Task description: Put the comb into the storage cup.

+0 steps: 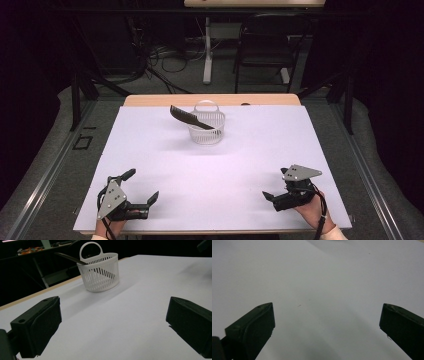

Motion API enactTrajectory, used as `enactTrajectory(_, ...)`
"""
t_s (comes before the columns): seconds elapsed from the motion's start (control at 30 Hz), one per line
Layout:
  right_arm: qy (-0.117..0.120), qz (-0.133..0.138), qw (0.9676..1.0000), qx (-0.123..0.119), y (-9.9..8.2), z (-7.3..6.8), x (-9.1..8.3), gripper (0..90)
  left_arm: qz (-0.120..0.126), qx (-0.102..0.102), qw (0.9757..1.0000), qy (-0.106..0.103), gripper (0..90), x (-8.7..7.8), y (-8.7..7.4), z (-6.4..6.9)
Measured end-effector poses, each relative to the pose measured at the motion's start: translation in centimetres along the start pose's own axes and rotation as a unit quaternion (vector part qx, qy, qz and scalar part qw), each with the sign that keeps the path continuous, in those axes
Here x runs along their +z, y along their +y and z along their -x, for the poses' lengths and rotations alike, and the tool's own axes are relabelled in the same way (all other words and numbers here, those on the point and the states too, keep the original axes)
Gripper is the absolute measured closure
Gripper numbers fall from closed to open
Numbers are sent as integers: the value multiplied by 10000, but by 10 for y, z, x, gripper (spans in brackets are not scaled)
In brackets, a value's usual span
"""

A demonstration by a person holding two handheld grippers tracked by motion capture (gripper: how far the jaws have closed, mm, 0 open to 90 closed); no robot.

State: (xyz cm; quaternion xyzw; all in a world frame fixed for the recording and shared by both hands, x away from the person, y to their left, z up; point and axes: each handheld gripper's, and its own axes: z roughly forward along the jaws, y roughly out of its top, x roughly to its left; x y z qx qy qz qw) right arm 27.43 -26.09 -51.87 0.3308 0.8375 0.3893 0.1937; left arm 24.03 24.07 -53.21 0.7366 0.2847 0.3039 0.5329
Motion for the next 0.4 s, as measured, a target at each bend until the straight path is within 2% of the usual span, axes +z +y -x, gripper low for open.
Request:
enactTrajectory(0.23,-85,56,9999,-45,-3,-3,-3,0,4,23,10000,-23,1,0,0,0)
enactTrajectory(0.4,-96,129,9999,37,-6,-2,-6,0,-21,16,10000,-21,1,1,0,0)
